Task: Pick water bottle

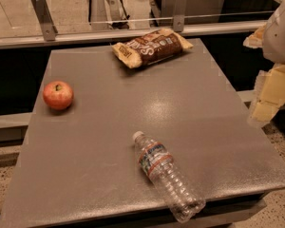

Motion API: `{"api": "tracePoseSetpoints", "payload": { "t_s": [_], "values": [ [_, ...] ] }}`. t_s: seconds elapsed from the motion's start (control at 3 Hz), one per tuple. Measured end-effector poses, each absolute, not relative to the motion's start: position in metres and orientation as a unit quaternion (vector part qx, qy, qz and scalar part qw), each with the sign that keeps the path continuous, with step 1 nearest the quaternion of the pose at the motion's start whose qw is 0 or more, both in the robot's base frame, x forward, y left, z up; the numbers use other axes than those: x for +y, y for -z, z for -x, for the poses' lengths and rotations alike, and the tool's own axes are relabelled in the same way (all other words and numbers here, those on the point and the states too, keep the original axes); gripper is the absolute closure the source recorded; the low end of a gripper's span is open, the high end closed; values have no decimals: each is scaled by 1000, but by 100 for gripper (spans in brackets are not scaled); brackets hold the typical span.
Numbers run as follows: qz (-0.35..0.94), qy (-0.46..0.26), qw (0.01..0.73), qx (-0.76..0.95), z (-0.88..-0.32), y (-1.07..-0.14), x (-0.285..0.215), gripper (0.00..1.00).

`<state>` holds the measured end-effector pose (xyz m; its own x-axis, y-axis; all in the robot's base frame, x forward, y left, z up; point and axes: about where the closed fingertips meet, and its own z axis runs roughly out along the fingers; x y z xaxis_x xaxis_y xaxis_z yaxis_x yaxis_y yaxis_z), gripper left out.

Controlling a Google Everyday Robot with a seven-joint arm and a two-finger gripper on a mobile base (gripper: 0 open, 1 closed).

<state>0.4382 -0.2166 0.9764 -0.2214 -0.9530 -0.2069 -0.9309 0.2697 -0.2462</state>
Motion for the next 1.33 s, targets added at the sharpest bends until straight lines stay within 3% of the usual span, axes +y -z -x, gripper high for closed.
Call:
{"api": "tracePoseSetpoints", "payload": {
  "t_s": [0.67,1.33],
  "values": [
    [604,12,172,778,-434,-967,-187,0],
    [550,-91,182,810,-406,-938,-119,0]
  ]
}}
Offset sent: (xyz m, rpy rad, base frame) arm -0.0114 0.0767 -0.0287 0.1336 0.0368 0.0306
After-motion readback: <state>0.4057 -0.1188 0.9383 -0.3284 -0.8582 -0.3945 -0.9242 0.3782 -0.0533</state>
